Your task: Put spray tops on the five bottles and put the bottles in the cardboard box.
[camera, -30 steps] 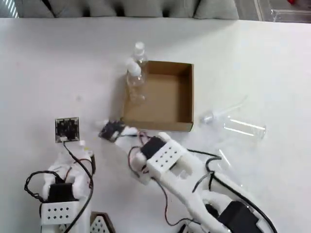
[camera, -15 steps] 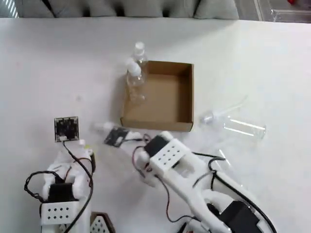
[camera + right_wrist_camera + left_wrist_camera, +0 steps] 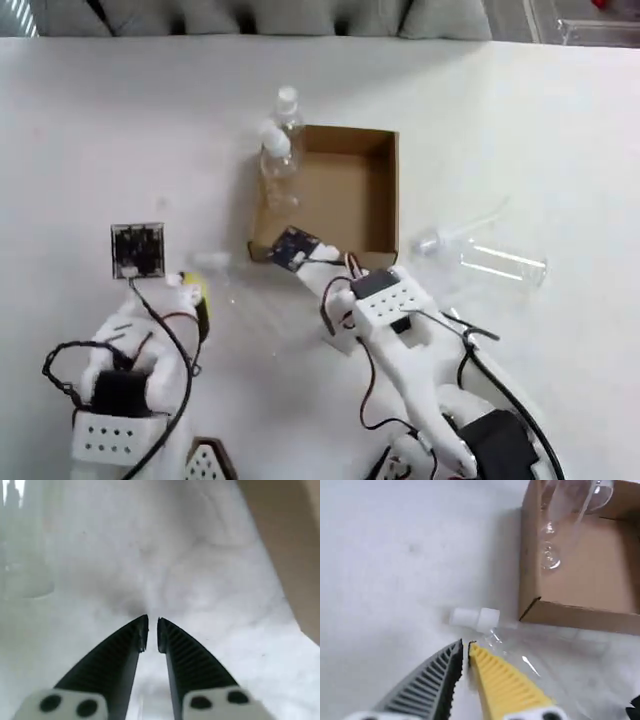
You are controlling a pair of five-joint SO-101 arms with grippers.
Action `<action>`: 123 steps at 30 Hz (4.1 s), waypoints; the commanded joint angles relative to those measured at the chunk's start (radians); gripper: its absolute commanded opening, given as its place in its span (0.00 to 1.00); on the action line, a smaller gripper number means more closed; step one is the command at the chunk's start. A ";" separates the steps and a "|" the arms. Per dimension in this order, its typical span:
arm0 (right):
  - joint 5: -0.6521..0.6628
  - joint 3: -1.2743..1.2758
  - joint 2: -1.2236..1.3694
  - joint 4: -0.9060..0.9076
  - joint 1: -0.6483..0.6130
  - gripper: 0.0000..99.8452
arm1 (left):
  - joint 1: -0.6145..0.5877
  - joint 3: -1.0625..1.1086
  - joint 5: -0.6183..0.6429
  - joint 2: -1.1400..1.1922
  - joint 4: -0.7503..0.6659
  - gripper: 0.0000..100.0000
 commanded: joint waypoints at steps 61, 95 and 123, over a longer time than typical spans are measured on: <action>0.015 0.015 -0.019 -0.081 0.010 0.02 | -0.102 -0.545 0.157 1.092 0.081 0.02; 0.018 0.017 -0.019 -0.081 0.010 0.02 | -0.065 -0.592 0.110 1.257 0.133 0.29; 0.020 0.017 -0.019 -0.081 0.004 0.02 | -0.067 -0.669 0.046 1.239 0.181 0.17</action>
